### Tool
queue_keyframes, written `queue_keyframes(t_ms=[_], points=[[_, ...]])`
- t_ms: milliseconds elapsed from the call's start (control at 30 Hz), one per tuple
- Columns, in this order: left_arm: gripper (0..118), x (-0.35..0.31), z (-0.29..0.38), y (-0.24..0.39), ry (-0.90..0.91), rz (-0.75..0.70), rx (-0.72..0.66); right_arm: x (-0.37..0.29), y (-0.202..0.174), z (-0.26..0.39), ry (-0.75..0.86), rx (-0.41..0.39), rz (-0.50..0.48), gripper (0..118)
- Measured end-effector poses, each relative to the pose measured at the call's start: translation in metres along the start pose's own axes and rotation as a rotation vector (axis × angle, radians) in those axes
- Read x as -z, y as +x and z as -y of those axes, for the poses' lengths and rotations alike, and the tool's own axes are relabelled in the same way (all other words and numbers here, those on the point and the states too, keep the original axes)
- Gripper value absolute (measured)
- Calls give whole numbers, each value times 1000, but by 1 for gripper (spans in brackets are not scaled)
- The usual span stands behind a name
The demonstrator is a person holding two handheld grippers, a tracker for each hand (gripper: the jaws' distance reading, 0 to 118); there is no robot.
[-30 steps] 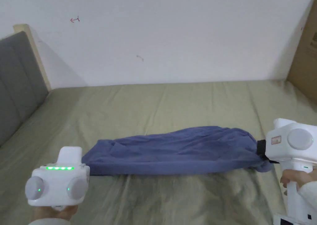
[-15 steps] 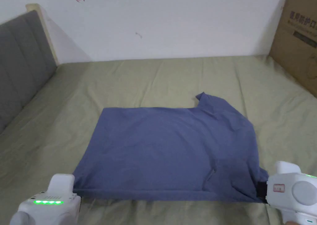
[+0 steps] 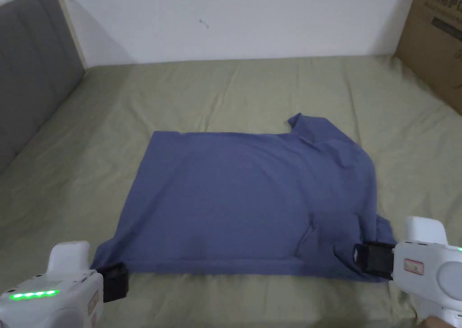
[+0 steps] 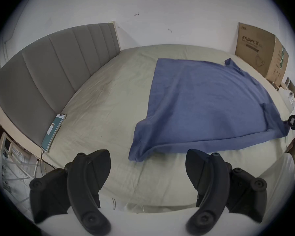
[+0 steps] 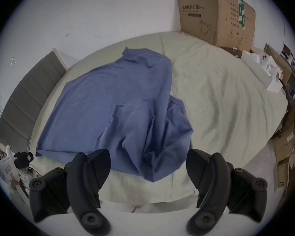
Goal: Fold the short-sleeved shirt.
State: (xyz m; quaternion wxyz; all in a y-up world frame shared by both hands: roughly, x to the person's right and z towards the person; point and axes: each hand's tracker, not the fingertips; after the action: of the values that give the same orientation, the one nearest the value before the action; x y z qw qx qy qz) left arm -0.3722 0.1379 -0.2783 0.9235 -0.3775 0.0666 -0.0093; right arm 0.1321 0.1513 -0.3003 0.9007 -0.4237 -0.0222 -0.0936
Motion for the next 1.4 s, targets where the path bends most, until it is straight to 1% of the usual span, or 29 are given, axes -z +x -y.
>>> queue_keyframes(t_ms=[67, 100, 133, 167, 200, 233, 267, 333, 433, 467, 533, 567, 600, 667, 700, 733, 767, 800, 833, 867, 900, 933, 1000, 1067, 1100, 1133, 1167, 1233, 1400], points=[[93, -14, 10, -5, 23, 40, -42, -18, -5, 15, 39, -43, 0, 94], [81, -19, 15, -6, 22, 46, -45, -23, -6, 21, 23, -69, 20, 90], [55, -23, 21, -7, 27, 44, -40, -28, -8, 29, 35, -99, 29, 73], [19, -23, 26, -6, 29, 25, -32, -30, -9, 38, 53, -111, 51, 42], [0, -24, 30, -6, 51, -32, -23, -31, -9, 44, 44, -100, 86, 6], [0, -25, 32, -5, 46, -41, -9, -31, -6, 48, 36, -90, 66, 5], [0, -23, 30, -8, 33, -20, -12, -28, -2, 50, 19, -59, 42, 5], [0, -20, 24, -11, 29, -8, -34, -26, 0, 54, 10, -15, 38, 1], [0, -1, 6, -11, 31, 0, -36, -17, 2, 50, 2, -28, 60, 1], [7, 11, -1, -12, 10, 11, -25, -14, 3, 48, 1, -24, 67, 1], [73, 38, -7, -9, -14, 36, -9, -9, 6, 44, -16, -9, 51, 1], [94, 54, -10, -7, -61, 28, 14, -7, 6, 42, -18, -2, 49, 1], [100, 72, -12, -5, -134, 10, 42, -5, 6, 40, -21, -1, 44, 1], [93, 96, -9, 2, -223, 23, 70, 0, 5, 36, -24, -9, 49, 1], [81, 99, -8, 1, -237, 82, 59, 3, 5, 34, -23, -13, 46, 1], [62, 94, -12, 3, -204, 34, 58, 7, 7, 31, -25, -17, 30, 1], [59, 87, -15, 3, -193, 53, 64, 10, 8, 28, -31, -23, 27, 1], [52, 85, -17, 2, -177, 83, 73, 14, 8, 24, -28, -23, 25, 12], [35, 85, -18, 4, -174, 76, 76, 17, 7, 19, -32, -28, 25, 33], [10, 85, -20, 7, -176, 60, 90, 19, 6, 14, -37, -39, 27, 61], [4, 85, -21, 10, -194, 63, 111, 20, 6, 10, -18, -59, 27, 85], [4, 83, -23, 12, -194, 60, 121, 23, 6, 7, -5, -90, 35, 86], [4, 77, -26, 14, -176, 61, 114, 39, 8, 2, -33, -176, 74, 86], [4, 78, -31, 9, -174, 67, 85, 59, 12, 5, -107, -194, 111, 82], [4, 76, -32, 8, -172, 77, 54, 67, 14, 8, -161, -192, 75, 59], [4, 74, -32, 7, -171, 85, 29, 72, 15, 12, -197, -179, 77, 26], [4, 73, -34, 2, -171, 86, 24, 70, 15, 15, -180, -171, 68, 7], [4, 67, -33, 1, -162, 87, 20, 57, 14, 8, -155, -178, 62, 6], [4, 59, -28, 0, -184, 83, 34, 27, 23, -2, -114, -91, 29, 6]])
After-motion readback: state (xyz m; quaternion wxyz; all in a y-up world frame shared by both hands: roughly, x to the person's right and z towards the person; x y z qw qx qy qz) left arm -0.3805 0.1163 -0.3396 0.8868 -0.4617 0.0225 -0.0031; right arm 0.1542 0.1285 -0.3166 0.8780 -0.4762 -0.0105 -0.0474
